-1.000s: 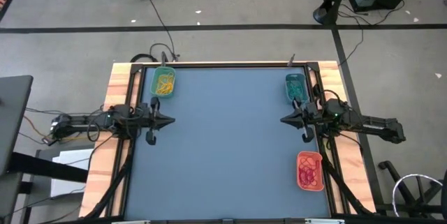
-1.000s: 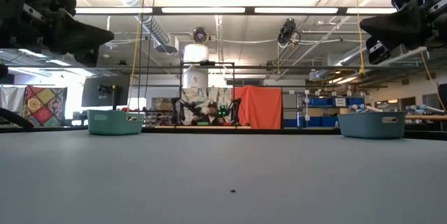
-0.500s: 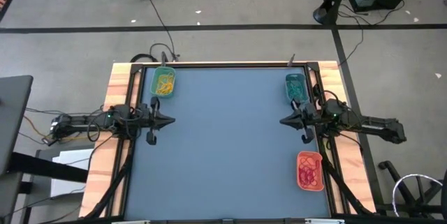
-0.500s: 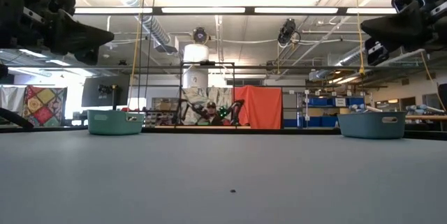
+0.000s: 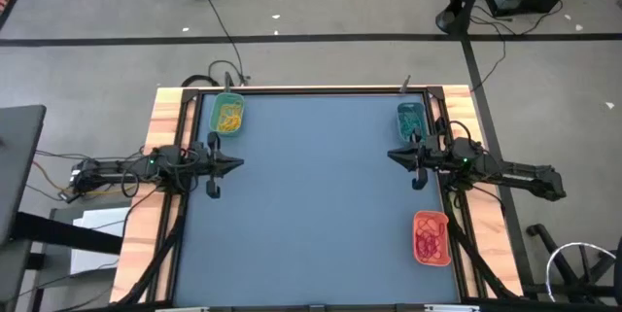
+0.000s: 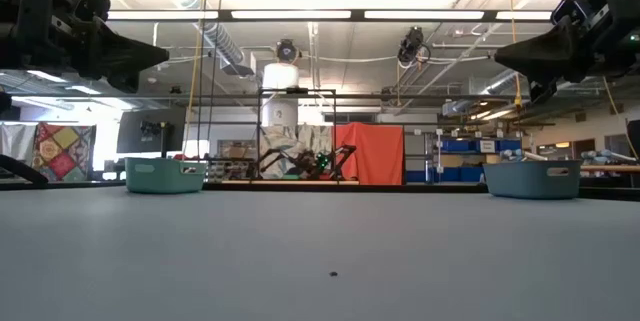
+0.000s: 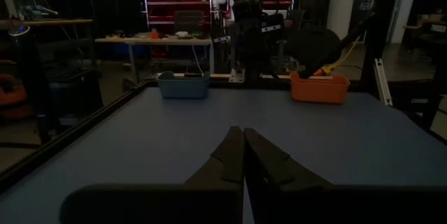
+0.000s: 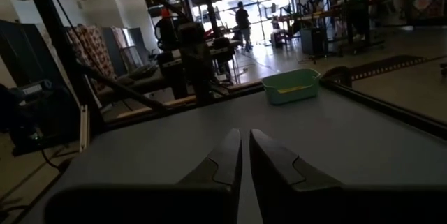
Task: Sort rubber bands into baskets
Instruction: Return to Home Position
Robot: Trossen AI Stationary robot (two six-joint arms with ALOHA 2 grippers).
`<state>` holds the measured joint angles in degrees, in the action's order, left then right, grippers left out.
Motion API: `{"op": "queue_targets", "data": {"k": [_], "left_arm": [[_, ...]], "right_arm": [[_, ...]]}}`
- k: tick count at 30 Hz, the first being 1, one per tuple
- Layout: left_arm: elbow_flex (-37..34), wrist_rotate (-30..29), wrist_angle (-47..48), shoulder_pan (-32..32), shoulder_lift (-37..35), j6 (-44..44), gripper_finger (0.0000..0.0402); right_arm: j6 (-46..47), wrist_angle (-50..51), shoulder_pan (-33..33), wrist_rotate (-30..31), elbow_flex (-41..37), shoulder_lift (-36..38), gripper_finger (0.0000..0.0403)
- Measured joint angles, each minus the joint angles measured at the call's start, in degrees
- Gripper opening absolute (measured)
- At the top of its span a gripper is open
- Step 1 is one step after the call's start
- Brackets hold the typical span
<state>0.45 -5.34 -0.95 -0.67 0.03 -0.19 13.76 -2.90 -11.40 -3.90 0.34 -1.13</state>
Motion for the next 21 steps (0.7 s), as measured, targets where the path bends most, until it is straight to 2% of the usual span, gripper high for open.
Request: {"op": "queue_targets", "data": {"k": [21], "left_arm": [[0.0,-0.4,-2.3,0.0,0.0,-0.1,0.0010]], "right_arm": [[0.0,0.0,0.0,-0.2,0.0,0.0,0.0043]]}}
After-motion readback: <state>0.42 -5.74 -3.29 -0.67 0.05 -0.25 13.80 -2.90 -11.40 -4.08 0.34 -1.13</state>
